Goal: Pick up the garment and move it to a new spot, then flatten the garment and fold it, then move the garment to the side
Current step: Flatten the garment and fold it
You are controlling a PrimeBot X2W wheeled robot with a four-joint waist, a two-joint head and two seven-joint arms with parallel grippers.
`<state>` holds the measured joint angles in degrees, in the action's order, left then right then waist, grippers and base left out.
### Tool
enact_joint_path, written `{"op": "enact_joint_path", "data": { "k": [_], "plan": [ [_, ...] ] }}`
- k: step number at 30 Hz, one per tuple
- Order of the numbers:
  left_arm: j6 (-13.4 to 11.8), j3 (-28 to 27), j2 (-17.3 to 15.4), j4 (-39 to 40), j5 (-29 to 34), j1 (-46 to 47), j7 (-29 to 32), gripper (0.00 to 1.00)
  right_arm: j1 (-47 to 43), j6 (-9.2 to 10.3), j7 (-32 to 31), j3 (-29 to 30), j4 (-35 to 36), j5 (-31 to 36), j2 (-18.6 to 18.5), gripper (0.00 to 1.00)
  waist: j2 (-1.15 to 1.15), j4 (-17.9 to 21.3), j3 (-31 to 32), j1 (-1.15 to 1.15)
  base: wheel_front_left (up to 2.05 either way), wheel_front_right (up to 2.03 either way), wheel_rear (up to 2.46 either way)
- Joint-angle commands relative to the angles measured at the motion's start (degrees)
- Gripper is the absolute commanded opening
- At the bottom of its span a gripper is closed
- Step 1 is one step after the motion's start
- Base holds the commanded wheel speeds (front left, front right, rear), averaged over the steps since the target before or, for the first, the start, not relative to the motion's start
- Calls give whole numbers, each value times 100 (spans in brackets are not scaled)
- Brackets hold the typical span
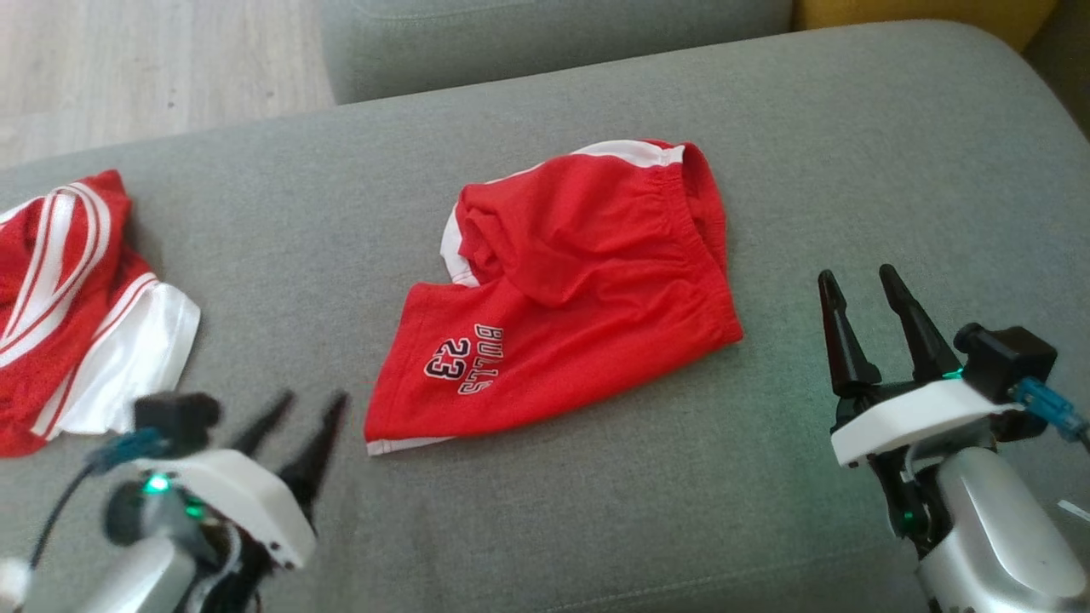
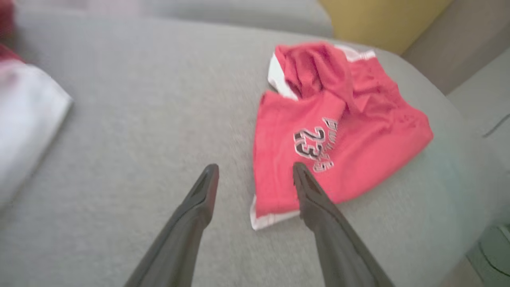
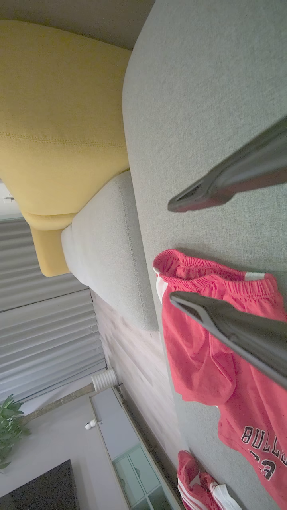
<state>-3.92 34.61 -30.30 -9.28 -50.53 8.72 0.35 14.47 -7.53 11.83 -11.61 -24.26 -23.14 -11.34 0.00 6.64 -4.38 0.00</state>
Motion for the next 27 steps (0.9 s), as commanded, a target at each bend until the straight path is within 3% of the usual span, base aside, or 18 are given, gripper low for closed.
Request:
{"op": "enact_joint_path", "data": {
  "k": [1, 2, 3, 6, 9, 12, 18, 23, 27],
  "plan": [
    [-332, -524, -250, 293, 241, 154, -516, 100, 55, 4, 5, -84, 185, -35, -38, 100, 0, -50, 34, 0, 0, 0, 0],
    [-512, -640, -222, 367, 320, 103, -757, 100, 41, 4, 7, -86, 183, -33, -34, 100, 0, -67, 51, 0, 0, 0, 0],
    [-512, -640, -222, 367, 320, 103, -757, 100, 41, 4, 7, -86, 183, -33, -34, 100, 0, -67, 51, 0, 0, 0, 0],
    [-983, -962, -62, 579, 565, -85, -1345, 100, -20, 4, 24, -101, 168, -33, -16, 100, 0, -119, 101, 0, 0, 0, 0],
    [-1433, -1270, 187, 699, 1067, -318, -1518, 100, -101, 4, 52, -135, 144, -38, 8, 100, 0, -147, 149, 0, 0, 0, 0],
    [-1571, -1661, 665, 960, 1660, -543, -1530, 100, -172, 4, 82, -200, 132, -38, 18, 100, 0, -167, 184, 0, 0, 0, 0],
    [-1217, -2049, 1365, 992, 2405, -875, -1533, 100, -195, 4, 26, -385, 54, -53, -32, 100, 0, -195, 213, 0, 0, 0, 0],
    [-893, -2324, 1628, 902, 2701, -917, -1533, 100, -55, 4, -156, -536, -50, -103, -91, 100, 0, -217, 203, 0, 0, 0, 0],
    [-667, -2463, 1801, 845, 2855, -895, -1534, 100, 343, 4, -842, -805, -342, -275, -185, 100, 0, -254, 117, 0, 0, 0, 0]
  ]
}}
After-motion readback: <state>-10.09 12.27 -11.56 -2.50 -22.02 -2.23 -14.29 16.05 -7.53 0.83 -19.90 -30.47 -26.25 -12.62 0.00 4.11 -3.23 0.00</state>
